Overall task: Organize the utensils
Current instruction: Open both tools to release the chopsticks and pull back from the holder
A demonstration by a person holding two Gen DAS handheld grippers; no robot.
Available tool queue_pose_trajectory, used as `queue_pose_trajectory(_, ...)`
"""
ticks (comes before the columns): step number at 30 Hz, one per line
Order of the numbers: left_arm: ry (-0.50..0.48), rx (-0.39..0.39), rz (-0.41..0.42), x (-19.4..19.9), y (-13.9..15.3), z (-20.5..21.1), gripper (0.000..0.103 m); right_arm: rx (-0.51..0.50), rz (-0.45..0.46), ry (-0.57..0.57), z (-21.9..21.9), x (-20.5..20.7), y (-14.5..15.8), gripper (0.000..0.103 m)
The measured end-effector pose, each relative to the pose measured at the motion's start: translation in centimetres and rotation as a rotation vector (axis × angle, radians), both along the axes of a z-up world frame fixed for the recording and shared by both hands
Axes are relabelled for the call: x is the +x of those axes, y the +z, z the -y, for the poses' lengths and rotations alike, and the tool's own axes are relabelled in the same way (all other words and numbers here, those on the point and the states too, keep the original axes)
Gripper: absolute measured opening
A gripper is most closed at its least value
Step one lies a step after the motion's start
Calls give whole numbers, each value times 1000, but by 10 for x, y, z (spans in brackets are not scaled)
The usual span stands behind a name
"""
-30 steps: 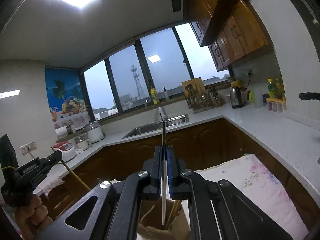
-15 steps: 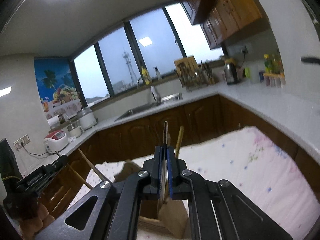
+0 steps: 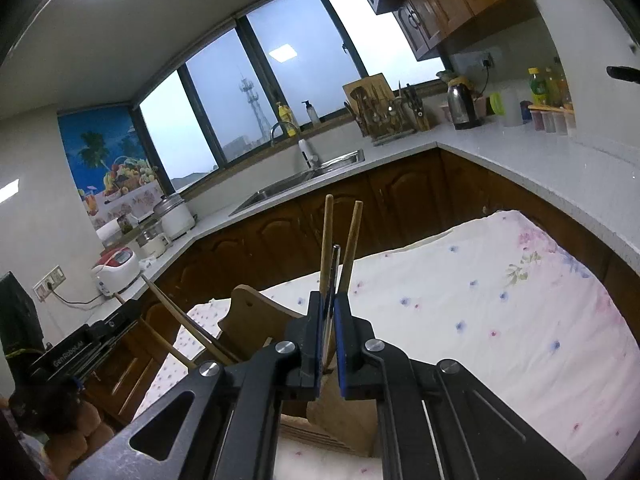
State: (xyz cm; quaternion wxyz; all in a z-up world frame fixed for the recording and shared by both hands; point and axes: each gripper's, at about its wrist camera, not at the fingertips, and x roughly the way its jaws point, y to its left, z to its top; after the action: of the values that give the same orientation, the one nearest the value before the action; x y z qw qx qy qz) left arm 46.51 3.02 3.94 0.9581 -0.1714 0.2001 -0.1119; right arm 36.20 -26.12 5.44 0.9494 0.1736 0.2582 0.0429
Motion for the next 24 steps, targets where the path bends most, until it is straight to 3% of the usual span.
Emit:
queue_pose_trajectory(8,-17,1,-11,-7,-3,-5,4,18,-13,3,0,0,-1,11)
queue_pose_trajectory(11,-13,-9,-8,-16,-4,-7,23,27,-10,3,2,-3,1,23)
queue_pose_trajectory(13,6,-10,6,-23,-4,-6,36,37,9,1,3,-8,4,45)
queue_pose_trajectory(15,9,-13,12,-29,-4,-7,51,38,25,-1,4,-13,8,49)
queue_pose_trajectory(17,15,-10,15,-36,-3,-8,57,51,44,1,5,-21,13,59)
queue_pose_trajectory(19,19,-8,14,-45,-3,-11,66,59,68,1,7,-28,18,85)
queue_pose_trajectory(21,37,-14,17,-57,-3,-15,81,61,90,-4,8,-38,24,97)
queue_pose_trajectory(24,48,-19,6,-75,-1,-20,93,59,101,3,9,-50,30,98)
